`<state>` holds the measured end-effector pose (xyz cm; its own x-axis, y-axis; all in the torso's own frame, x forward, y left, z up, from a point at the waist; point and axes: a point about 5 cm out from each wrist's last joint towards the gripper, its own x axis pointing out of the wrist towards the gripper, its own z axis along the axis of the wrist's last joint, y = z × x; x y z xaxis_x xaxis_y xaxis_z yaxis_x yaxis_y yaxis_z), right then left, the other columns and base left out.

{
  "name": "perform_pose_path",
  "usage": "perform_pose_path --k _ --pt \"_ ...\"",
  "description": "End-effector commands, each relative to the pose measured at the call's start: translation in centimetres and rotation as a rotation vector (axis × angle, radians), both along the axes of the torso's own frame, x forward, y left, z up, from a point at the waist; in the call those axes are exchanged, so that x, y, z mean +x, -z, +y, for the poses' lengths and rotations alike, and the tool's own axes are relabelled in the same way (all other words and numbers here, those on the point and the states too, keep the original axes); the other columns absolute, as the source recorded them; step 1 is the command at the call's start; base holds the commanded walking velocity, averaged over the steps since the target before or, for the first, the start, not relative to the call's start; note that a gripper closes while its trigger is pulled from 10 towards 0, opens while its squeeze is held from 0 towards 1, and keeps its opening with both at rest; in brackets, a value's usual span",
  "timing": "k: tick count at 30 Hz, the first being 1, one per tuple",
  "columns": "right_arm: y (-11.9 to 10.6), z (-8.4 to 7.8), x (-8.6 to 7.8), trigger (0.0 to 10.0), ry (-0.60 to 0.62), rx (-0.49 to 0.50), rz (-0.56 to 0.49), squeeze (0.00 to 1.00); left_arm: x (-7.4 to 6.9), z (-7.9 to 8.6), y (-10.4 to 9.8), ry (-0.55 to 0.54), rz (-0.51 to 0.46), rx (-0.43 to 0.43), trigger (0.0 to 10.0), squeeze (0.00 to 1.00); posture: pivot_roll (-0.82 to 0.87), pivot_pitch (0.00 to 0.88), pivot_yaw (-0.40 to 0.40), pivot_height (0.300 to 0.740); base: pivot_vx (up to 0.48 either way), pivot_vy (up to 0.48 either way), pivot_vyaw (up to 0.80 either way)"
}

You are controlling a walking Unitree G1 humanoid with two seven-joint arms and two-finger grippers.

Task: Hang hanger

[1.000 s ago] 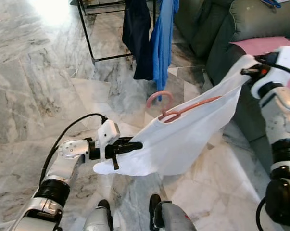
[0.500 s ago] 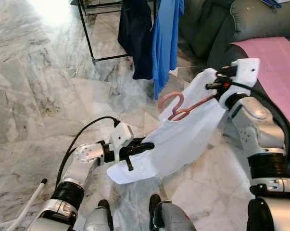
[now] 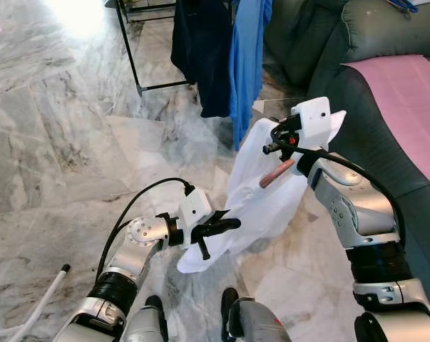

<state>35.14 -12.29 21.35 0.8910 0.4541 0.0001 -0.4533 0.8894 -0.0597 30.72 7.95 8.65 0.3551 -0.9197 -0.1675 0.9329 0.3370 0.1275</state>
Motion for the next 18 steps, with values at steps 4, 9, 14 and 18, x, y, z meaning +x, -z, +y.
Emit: perform_pose_path --k 4,9,14,18 --pt "1.0 1.7 -1.0 0.0 -0.099 -0.035 0.030 0.00 -0.5 -1.6 -0.1 0.049 -0.029 -0.005 0.0 0.00 -0.08 0.291 -0.084 0.740 0.000 0.000 0.00" --pt "1.5 -0.3 -1.0 10.0 -0.050 -0.115 0.014 1.00 -0.4 -1.4 -0.2 0.042 -0.037 -0.001 0.0 0.00 -0.08 0.290 -0.082 0.740 0.000 0.000 0.00" --pt "0.9 -1.5 -1.0 10.0 -0.057 -0.254 -0.089 1.00 -0.2 -1.3 -0.2 0.041 -0.039 0.000 0.0 0.00 -0.08 0.288 -0.077 0.740 0.000 0.000 0.00" --pt "0.1 -2.6 -1.3 10.0 -0.082 -0.405 -0.195 1.00 -0.2 -1.3 -0.3 0.046 -0.044 -0.005 0.0 0.00 -0.09 0.282 -0.073 0.740 0.000 0.000 0.00"
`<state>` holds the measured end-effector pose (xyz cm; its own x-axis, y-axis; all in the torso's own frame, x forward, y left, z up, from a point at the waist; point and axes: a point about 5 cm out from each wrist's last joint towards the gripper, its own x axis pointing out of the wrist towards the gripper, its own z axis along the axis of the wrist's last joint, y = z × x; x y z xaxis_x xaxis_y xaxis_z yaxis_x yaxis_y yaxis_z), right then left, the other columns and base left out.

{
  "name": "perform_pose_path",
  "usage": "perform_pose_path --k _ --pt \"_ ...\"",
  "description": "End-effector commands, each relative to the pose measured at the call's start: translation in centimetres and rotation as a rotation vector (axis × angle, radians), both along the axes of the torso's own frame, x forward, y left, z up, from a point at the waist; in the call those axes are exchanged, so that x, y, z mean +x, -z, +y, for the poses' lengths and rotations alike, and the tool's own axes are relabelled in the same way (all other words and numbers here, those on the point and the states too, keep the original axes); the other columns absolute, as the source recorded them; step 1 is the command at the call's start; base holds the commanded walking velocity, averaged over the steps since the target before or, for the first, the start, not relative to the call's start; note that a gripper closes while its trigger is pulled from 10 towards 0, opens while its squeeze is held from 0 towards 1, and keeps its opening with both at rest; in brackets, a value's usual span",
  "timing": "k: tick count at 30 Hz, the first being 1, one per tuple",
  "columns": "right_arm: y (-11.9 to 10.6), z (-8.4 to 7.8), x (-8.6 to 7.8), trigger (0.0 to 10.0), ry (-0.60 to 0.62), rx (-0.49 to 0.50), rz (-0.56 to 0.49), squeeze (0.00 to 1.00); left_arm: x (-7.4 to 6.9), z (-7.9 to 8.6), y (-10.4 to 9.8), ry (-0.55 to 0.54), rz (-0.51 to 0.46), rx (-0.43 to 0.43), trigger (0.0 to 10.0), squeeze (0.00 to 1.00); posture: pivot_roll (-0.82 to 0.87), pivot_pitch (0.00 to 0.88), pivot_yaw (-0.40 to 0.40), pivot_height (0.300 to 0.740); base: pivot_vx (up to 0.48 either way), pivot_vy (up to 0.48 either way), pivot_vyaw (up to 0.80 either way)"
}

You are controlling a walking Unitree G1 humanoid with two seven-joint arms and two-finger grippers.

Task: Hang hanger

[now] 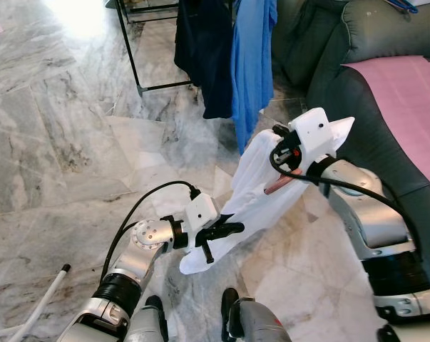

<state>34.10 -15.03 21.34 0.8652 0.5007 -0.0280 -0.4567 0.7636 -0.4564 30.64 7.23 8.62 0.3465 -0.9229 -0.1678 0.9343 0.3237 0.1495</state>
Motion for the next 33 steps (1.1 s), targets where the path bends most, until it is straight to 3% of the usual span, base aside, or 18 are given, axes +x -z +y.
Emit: perform_pose_path --k 1,32,33 --pt "-0.20 -0.23 -0.06 10.0 -0.007 -0.042 -0.045 1.00 -0.05 -0.63 -0.40 0.035 -0.024 -0.014 0.0 0.00 -0.09 0.281 -0.074 0.740 0.000 0.000 0.00" --pt "-0.39 -0.43 0.02 10.0 0.002 -0.044 -0.058 1.00 -0.05 -0.64 -0.41 0.036 -0.024 -0.014 0.0 0.00 -0.09 0.281 -0.074 0.740 0.000 0.000 0.00" --pt "0.02 -1.22 0.12 10.0 0.004 -0.015 -0.050 1.00 0.27 -0.24 -0.25 -0.004 -0.036 -0.007 0.0 0.00 -0.09 0.275 -0.074 0.740 0.000 0.000 0.00"
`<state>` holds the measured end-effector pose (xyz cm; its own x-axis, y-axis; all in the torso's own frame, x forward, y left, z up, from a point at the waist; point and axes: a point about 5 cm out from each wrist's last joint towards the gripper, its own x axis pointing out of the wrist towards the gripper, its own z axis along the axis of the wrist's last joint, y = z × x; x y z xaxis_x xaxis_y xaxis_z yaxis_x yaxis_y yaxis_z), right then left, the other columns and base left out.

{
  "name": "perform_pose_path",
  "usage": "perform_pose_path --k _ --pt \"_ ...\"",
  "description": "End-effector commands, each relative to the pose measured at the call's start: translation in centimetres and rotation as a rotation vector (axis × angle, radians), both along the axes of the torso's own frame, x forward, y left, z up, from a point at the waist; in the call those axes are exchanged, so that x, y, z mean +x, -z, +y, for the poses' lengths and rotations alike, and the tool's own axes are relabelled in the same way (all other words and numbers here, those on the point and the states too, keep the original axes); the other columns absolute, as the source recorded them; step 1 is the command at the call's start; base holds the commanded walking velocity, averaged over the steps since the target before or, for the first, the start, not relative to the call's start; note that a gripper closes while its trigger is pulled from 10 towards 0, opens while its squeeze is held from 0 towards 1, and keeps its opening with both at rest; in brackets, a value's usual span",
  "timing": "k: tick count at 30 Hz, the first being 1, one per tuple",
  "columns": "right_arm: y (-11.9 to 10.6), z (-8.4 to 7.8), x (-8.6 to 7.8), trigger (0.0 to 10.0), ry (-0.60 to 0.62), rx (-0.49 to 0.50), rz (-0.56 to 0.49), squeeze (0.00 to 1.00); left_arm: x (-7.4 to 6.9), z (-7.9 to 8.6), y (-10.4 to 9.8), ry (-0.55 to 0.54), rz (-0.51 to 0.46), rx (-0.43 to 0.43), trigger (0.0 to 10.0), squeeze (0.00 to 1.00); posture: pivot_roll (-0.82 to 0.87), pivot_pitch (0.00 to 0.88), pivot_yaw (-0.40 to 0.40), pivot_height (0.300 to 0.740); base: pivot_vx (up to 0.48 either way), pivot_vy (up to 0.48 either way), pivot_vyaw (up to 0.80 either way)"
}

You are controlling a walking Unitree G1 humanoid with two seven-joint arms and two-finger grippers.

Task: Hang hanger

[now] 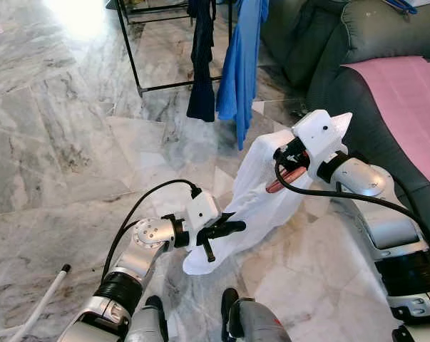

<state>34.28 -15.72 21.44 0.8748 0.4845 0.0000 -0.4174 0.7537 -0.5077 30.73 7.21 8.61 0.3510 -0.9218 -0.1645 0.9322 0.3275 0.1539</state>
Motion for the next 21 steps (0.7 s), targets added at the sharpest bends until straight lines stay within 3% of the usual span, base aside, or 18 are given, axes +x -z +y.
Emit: perform_pose_path --k 1,6,10,16,21 --pt "0.7 -0.8 -0.1 10.0 -0.020 0.058 0.042 1.00 0.4 0.1 -0.1 -0.033 -0.039 -0.001 0.0 0.00 -0.09 0.275 -0.074 0.740 0.000 0.000 0.00" --pt "1.4 -1.2 -0.3 10.0 -0.038 0.077 0.076 1.00 1.1 0.8 -0.4 -0.097 -0.067 0.004 0.0 0.00 -0.09 0.274 -0.070 0.740 0.000 0.000 0.00" --pt "1.1 -1.9 -0.3 10.0 -0.007 0.068 0.030 1.00 1.8 1.4 -0.9 -0.156 -0.088 -0.009 0.0 0.00 -0.09 0.273 -0.065 0.740 0.000 0.000 0.00" --pt "-0.2 -2.1 -0.1 10.0 0.025 0.192 -0.075 1.00 2.4 2.4 -1.1 -0.200 -0.096 0.003 0.0 0.00 -0.09 0.271 -0.059 0.740 0.000 0.000 0.00" --pt "-1.2 -2.2 0.0 10.0 0.044 0.198 -0.145 1.00 2.5 2.6 -1.0 -0.206 -0.093 0.011 0.0 0.00 -0.09 0.267 -0.056 0.740 0.000 0.000 0.00"
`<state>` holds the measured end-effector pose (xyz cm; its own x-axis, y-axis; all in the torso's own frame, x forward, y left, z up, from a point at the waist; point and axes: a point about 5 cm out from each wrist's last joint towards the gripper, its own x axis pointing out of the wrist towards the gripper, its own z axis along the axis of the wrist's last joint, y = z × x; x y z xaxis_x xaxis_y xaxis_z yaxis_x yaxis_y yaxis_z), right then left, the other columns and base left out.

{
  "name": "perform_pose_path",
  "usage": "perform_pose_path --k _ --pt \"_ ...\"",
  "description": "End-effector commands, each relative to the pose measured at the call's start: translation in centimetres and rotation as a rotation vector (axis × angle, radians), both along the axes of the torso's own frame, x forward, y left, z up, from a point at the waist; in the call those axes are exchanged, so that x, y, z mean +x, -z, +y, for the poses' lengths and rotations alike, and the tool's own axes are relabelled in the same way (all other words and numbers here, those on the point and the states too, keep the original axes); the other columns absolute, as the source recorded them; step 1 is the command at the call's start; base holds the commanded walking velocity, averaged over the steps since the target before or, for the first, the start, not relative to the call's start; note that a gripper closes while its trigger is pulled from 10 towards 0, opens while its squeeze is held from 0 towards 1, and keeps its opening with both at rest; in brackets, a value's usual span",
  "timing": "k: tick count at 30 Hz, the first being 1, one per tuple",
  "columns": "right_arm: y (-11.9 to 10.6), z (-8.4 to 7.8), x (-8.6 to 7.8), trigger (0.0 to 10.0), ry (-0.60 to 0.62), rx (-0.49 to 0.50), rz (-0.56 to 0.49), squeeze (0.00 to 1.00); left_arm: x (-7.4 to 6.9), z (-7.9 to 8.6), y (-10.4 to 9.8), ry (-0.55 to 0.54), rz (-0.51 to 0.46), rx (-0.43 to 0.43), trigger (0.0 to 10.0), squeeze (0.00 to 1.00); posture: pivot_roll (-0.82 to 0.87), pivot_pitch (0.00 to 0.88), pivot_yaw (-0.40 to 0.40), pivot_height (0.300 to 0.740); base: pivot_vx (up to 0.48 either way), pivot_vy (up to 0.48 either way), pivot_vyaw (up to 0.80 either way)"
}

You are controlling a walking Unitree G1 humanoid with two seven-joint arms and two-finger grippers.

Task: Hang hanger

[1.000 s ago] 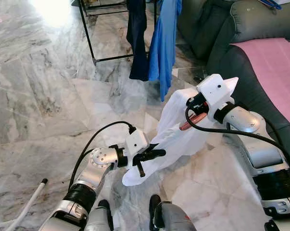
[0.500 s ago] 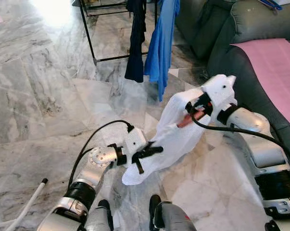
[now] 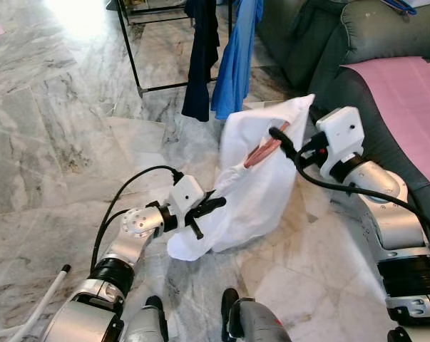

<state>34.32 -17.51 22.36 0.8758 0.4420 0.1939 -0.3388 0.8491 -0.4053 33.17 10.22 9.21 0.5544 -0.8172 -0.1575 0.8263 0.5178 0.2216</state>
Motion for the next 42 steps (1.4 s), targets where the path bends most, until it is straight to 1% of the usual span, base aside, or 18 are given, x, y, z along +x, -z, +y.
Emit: perform_pose_path --k 1,2,4,6,7,8,9,10,12,14,16,17,42 --pt "-0.5 -0.5 0.0 10.0 0.025 0.015 -0.033 1.00 0.0 -0.4 -0.3 0.015 -0.029 -0.007 0.0 0.00 -0.09 0.267 -0.056 0.740 0.000 0.000 0.00" --pt "-1.0 -0.8 0.1 10.0 0.034 0.023 -0.049 1.00 0.1 -0.3 -0.4 0.008 -0.030 -0.006 0.0 0.00 -0.09 0.265 -0.056 0.740 0.000 0.000 0.00" --pt "-1.1 -0.9 0.1 10.0 0.035 0.026 -0.048 1.00 0.2 -0.2 -0.4 0.002 -0.032 -0.008 0.0 0.00 -0.09 0.265 -0.056 0.740 0.000 0.000 0.00" --pt "-0.6 -1.1 0.1 10.0 0.039 0.012 -0.028 0.44 0.4 -0.2 -0.6 -0.008 -0.038 -0.015 0.0 0.00 -0.10 0.264 -0.058 0.740 0.000 0.000 0.00" --pt "0.4 -1.2 0.0 10.0 0.039 0.003 0.013 0.00 0.5 -0.2 -0.8 -0.013 -0.045 -0.021 0.0 0.00 -0.10 0.264 -0.058 0.740 0.000 0.000 0.00" --pt "1.0 -1.2 -0.1 10.0 0.036 -0.003 0.031 0.00 0.6 -0.2 -0.9 -0.013 -0.049 -0.024 0.0 0.00 -0.10 0.266 -0.059 0.740 0.000 0.000 0.00" --pt "1.0 -1.2 -0.1 10.0 0.036 -0.003 0.031 0.00 0.6 -0.2 -0.9 -0.013 -0.049 -0.024 0.0 0.00 -0.10 0.266 -0.059 0.740 0.000 0.000 0.00" --pt "1.4 -1.1 -0.4 10.0 0.015 -0.002 0.047 0.00 0.7 -0.2 -1.2 -0.012 -0.058 -0.027 0.0 0.00 -0.10 0.270 -0.060 0.740 0.000 0.000 0.00" --pt "1.7 -1.0 -0.7 10.0 -0.010 -0.004 0.056 0.00 0.8 0.0 -1.4 -0.014 -0.065 -0.026 0.0 0.00 -0.10 0.271 -0.060 0.740 0.000 0.000 0.00" --pt "2.1 -1.3 -1.2 10.0 -0.045 -0.072 0.068 0.00 1.2 0.6 -2.0 -0.022 -0.082 -0.020 0.0 0.00 -0.10 0.273 -0.059 0.740 0.000 0.000 0.00" --pt "2.2 -1.4 -1.3 10.0 -0.048 -0.082 0.072 0.00 1.3 0.7 -2.1 -0.024 -0.086 -0.017 0.0 0.00 -0.10 0.273 -0.059 0.740 0.000 0.000 0.00" --pt "2.3 -1.7 -1.3 10.0 -0.040 -0.090 0.082 0.00 1.4 0.9 -2.4 -0.025 -0.093 -0.014 0.0 0.00 -0.10 0.274 -0.058 0.740 0.000 0.000 0.00" --pt "2.3 -1.7 -1.3 10.0 -0.040 -0.090 0.082 0.00 1.4 0.9 -2.4 -0.025 -0.093 -0.014 0.0 0.00 -0.10 0.274 -0.058 0.740 0.000 0.000 0.00"
